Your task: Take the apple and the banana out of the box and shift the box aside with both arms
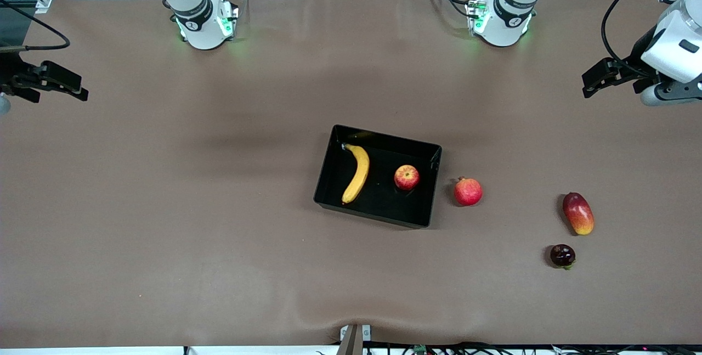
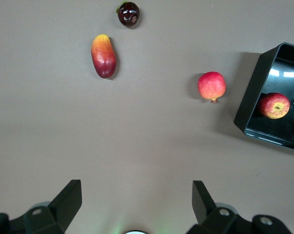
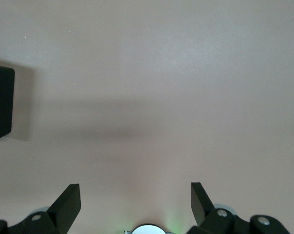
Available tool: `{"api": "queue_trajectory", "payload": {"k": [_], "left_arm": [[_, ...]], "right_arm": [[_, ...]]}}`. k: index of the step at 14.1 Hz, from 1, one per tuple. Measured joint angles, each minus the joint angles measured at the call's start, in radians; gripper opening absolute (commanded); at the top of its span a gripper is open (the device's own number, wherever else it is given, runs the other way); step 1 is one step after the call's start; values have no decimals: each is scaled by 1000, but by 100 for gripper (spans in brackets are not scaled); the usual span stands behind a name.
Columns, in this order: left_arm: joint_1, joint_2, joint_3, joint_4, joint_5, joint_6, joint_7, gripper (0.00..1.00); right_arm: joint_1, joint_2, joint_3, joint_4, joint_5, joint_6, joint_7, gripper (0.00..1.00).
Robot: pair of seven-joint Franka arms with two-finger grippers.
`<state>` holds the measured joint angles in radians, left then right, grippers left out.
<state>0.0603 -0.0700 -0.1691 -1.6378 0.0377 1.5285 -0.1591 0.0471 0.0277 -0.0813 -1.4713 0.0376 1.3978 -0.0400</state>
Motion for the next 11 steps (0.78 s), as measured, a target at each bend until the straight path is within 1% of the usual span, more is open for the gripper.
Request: {"api": "queue_trajectory", "payload": {"k": [4, 7, 11], "left_arm": [[0, 1, 0, 1, 0, 0, 0, 100], [-1, 14, -1, 20, 0, 0, 0, 100], [-5, 43, -8, 41, 0, 0, 0, 100]], "right_arm": [[2, 0, 7, 0, 0, -2, 0, 100], [5, 0, 10, 0, 1, 3, -4, 100], [35, 0, 20, 0, 1, 55, -5, 100]]}}
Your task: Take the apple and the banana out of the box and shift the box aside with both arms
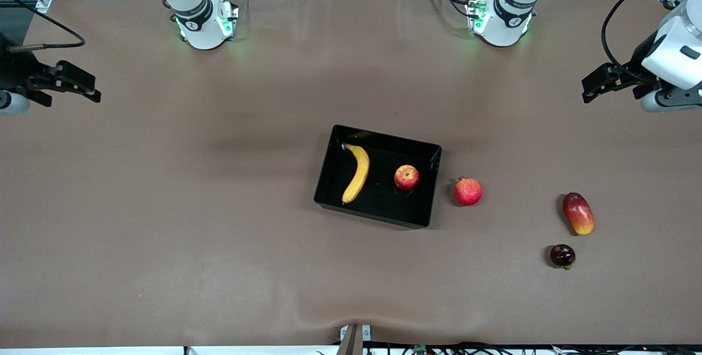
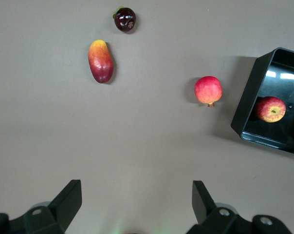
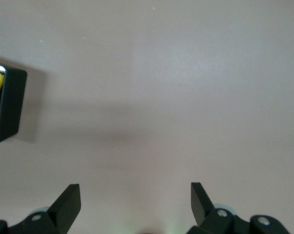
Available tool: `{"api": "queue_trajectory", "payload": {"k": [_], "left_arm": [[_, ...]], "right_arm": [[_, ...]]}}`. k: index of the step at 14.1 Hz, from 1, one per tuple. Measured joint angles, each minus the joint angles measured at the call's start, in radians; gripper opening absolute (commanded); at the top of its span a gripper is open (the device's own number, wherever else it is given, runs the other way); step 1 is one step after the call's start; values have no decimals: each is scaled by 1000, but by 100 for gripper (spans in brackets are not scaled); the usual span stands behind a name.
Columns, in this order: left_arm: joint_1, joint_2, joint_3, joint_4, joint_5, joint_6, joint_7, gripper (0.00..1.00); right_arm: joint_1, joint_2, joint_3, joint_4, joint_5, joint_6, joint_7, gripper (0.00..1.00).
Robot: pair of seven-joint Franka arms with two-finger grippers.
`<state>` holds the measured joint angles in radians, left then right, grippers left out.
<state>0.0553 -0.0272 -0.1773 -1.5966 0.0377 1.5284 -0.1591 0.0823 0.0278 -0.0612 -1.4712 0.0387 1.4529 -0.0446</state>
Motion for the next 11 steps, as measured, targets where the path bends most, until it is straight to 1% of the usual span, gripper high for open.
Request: {"api": "queue_trajectory", "payload": {"k": [3, 5, 7, 8, 11], "left_arm": [[-4, 36, -26, 0, 0, -1, -21, 100], [-5, 78, -67, 0, 0, 5, -74, 100], [-19, 129, -109, 0, 0, 36, -170, 100], [-34, 153, -119, 1, 0, 57, -220, 100], [-97, 225, -123, 1, 0, 130, -353, 100]], "right_arm": [[0, 1, -1, 0, -1, 46, 0, 100], [-1, 3, -3, 0, -2, 97, 0, 100], [-12, 4, -8, -1, -2, 135, 0, 100], [-19, 5, -12, -1, -2, 148, 0, 100], [-29, 13, -15, -5, -2, 169, 0, 100]]}}
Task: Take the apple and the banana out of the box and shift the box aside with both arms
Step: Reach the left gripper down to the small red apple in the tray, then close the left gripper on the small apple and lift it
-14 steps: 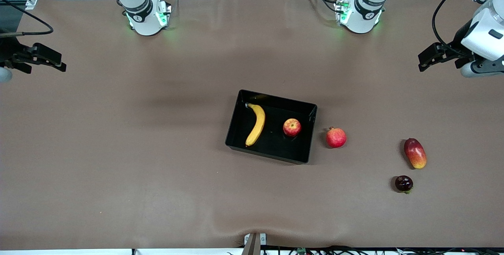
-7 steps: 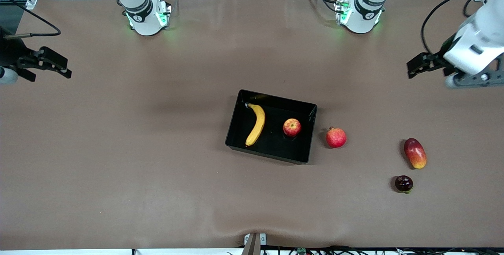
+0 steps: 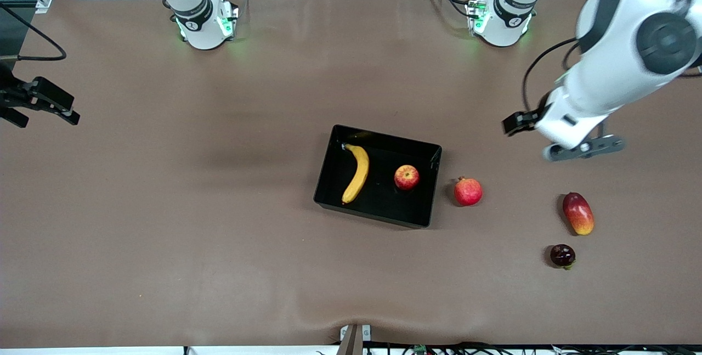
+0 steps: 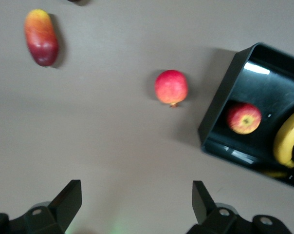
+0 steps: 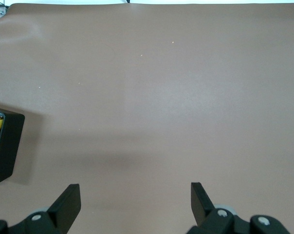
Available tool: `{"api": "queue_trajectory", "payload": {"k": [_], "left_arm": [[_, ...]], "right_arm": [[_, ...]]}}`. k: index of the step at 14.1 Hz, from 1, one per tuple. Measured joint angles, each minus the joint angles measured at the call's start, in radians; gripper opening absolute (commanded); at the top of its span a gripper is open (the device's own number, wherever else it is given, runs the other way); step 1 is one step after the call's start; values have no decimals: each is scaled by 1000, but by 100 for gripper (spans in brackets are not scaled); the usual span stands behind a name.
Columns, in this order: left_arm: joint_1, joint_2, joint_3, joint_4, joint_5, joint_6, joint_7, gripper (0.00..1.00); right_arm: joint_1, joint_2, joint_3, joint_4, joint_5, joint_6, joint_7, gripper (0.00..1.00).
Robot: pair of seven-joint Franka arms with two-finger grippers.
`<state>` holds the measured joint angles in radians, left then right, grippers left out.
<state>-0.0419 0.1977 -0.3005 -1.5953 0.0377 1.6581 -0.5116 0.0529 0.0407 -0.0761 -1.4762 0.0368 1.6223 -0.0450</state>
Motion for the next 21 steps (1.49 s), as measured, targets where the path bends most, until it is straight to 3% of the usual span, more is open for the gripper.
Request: {"api": "queue_trajectory", "payload": {"k": [5, 11, 14, 21], "left_arm": [[-103, 156, -2, 14, 0, 141, -214, 100], [-255, 420, 4, 177, 0, 264, -587, 100], [-279, 486, 8, 189, 0, 343, -688, 100], [-351, 577, 45, 192, 107, 349, -747, 100]], "right_arm": [[0, 55, 1, -3, 0, 87, 0, 100], [-3, 81, 0, -2, 0, 122, 0, 100], [-3, 87, 0, -2, 0, 133, 0, 100], [-7, 97, 1, -2, -1, 135, 0, 100]]}}
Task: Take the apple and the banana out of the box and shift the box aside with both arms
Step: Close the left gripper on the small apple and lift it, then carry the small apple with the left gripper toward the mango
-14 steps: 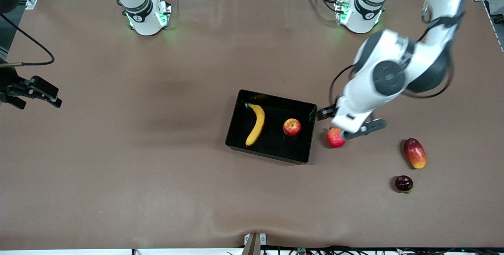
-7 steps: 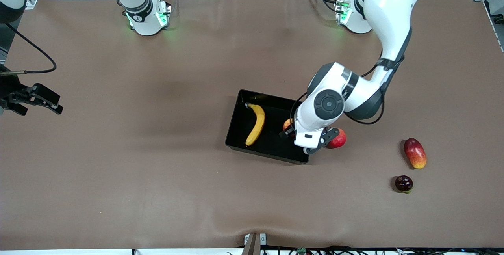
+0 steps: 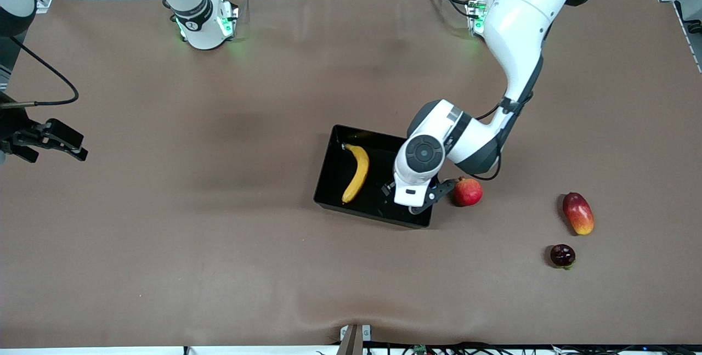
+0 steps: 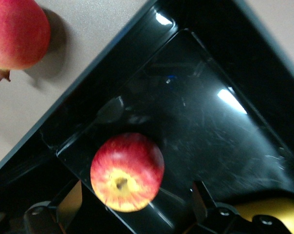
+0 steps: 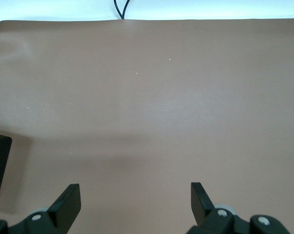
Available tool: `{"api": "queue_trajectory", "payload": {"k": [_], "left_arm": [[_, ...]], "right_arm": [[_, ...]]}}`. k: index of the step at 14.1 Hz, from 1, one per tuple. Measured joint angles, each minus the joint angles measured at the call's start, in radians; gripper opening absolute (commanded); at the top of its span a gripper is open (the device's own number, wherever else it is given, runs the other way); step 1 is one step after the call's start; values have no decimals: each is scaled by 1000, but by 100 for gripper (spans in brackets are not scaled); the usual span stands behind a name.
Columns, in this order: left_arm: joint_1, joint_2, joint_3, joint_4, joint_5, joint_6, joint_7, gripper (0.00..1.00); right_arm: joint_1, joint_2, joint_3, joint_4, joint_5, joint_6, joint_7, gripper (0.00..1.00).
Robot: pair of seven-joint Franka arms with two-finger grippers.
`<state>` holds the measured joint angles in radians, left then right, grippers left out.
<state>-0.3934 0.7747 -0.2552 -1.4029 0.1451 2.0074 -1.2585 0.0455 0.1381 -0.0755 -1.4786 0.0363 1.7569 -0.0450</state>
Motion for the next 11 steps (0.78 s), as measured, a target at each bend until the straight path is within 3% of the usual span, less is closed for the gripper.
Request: {"api": "queue_trajectory", "payload": {"k": [4, 5, 6, 8, 11], "left_arm": [[-1, 34, 4, 1, 15, 2, 0, 100], [-1, 40, 5, 1, 15, 3, 0, 87], [-1, 45, 5, 1, 16, 5, 0, 55], [-1, 51, 5, 1, 17, 8, 1, 2], [-1, 51, 5, 7, 26, 9, 5, 0]], "right_arm": [[0, 9, 0, 0, 0, 3, 0, 100], [0, 9, 0, 1, 0, 3, 0, 100], [0, 9, 0, 2, 0, 3, 0, 100], [0, 9, 0, 2, 0, 3, 0, 100], [0, 9, 0, 2, 0, 3, 0, 100]]}}
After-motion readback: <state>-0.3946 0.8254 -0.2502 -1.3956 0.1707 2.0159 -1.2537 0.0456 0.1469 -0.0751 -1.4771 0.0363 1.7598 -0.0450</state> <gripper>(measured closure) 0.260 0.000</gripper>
